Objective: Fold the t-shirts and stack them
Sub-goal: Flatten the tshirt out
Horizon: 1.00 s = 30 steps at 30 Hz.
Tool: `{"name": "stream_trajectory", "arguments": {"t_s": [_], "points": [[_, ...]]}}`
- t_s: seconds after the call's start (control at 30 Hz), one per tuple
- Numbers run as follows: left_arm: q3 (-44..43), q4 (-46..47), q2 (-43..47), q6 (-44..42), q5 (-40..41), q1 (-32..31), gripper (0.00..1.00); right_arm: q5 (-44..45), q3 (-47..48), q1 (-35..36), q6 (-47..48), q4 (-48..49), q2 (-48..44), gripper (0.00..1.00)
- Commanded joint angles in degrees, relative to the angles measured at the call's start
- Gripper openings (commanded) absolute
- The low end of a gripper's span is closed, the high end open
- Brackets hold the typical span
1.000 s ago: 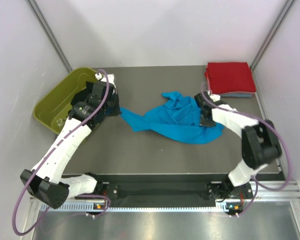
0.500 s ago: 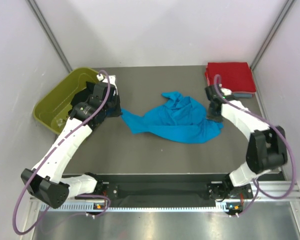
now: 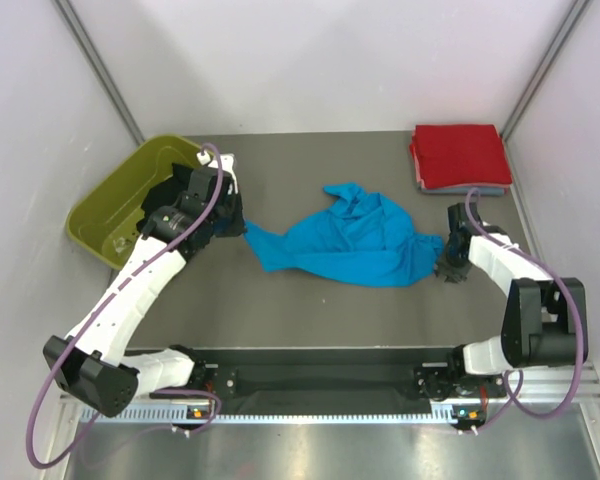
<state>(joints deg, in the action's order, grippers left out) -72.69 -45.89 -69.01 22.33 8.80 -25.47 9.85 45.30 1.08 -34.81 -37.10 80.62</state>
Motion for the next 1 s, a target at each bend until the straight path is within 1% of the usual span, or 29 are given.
{"name": "stream_trajectory", "arguments": {"t_s": [0.0, 0.13, 0.37, 0.63, 0.8, 0.9, 0.97], "points": [[-0.9, 2.6, 1.4, -0.6, 0.2, 0.1, 0.00, -2.5, 2.1, -0.4, -1.2, 4.8, 1.0, 0.28], [-1.1, 2.1, 1.5, -0.7, 0.4, 0.1, 0.00, -2.5, 2.8, -0.4, -2.4, 5.7, 1.6, 0.29], [-1.1, 2.2, 1.7, -0.6, 0.6, 0.2, 0.00, -1.3, 3.9, -0.4, -3.3, 8.4, 6.7, 0.30], [-1.3, 1.9, 1.5, -1.1, 0.7, 0.2, 0.00, 2.0, 3.2, -0.4, -3.2, 9.6, 8.8, 0.30], [-1.7, 2.0, 1.3, -1.1, 0.5, 0.1, 0.00, 2.4, 3.3, -0.4, -2.9, 9.9, 10.4, 0.27], [-1.8, 2.0, 1.1, -1.1, 0.5, 0.2, 0.00, 2.5, 3.3, -0.5, -3.0, 10.0, 11.6, 0.23], [-1.9, 2.0, 1.1, -1.0, 0.4, 0.2, 0.00, 2.4, 3.1, -0.5, -2.8, 10.6, 11.8, 0.18]]}}
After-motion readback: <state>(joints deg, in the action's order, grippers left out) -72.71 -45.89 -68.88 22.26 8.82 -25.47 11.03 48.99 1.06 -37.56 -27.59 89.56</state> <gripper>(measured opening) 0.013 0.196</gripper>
